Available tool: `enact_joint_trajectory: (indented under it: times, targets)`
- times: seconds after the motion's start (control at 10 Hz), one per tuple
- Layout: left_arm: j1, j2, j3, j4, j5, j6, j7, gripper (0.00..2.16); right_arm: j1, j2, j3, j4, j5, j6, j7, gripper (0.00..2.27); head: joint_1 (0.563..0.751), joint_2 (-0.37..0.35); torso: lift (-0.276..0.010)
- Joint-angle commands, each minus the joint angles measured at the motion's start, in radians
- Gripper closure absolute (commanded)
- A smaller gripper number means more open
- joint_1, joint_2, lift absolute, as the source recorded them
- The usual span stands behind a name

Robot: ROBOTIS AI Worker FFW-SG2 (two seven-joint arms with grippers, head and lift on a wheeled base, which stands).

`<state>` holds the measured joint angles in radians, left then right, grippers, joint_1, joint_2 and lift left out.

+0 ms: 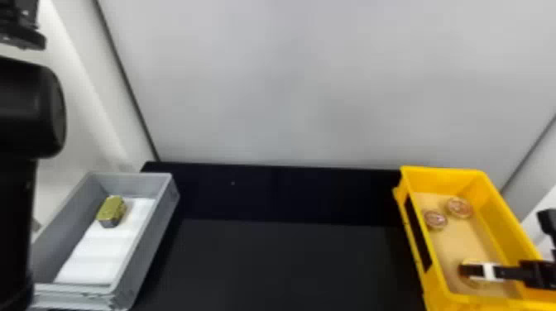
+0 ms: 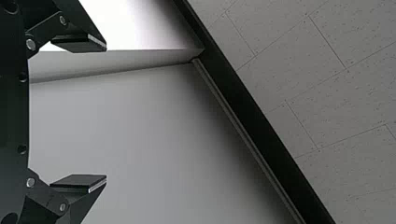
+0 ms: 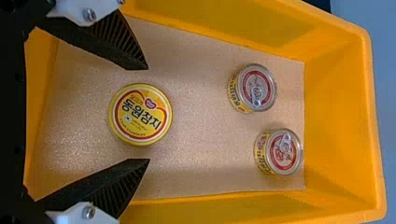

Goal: Pick up the round yellow can and place it in the yellow rectangular box

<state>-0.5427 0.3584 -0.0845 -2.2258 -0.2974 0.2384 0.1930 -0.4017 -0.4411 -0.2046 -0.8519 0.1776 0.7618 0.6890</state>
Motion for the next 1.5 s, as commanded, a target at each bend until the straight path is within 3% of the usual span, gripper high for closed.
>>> enact_joint_trajectory:
  times: [0.0, 0.2, 0.4, 0.6, 0.8, 1.0, 1.2, 1.4]
  targets:
    - [0.001, 0.001, 0.003, -0.003, 0.0, 0.004, -0.006, 0.26, 0.011, -0.004, -0.009, -0.073, -0.009, 0.013, 0.018, 0.05, 0.663, 0.054, -0.01]
    - [0.001, 0.002, 0.005, -0.006, 0.001, 0.012, -0.006, 0.26, 0.034, -0.007, -0.027, -0.302, -0.004, 0.046, 0.005, 0.06, 0.663, 0.054, -0.01]
    - [0.0, 0.005, 0.005, -0.011, 0.001, 0.021, -0.009, 0.26, 0.015, -0.018, -0.062, -0.627, 0.043, 0.122, -0.032, 0.08, 0.663, 0.054, -0.01]
    - [0.0, 0.011, 0.005, -0.015, 0.0, 0.03, -0.009, 0.26, -0.048, -0.018, -0.067, -0.947, 0.205, 0.176, -0.08, 0.12, 0.663, 0.054, -0.01]
    - [0.0, 0.018, 0.005, -0.015, 0.0, 0.035, -0.01, 0.26, -0.144, -0.014, 0.002, -1.158, 0.389, 0.178, -0.14, 0.12, 0.663, 0.054, -0.01]
    - [0.004, 0.025, 0.015, -0.017, -0.002, 0.041, -0.01, 0.26, -0.256, -0.034, 0.106, -1.265, 0.361, 0.096, -0.27, 0.11, 0.663, 0.054, -0.01]
    - [0.023, 0.025, 0.046, -0.018, 0.0, 0.039, -0.007, 0.26, -0.322, -0.033, 0.191, -1.319, 0.228, -0.056, -0.493, 0.12, 0.663, 0.054, -0.01]
    - [0.044, 0.019, 0.088, -0.018, 0.0, 0.013, 0.002, 0.26, -0.353, -0.011, 0.278, -1.283, 0.119, -0.332, -0.695, 0.11, 0.663, 0.054, -0.01]
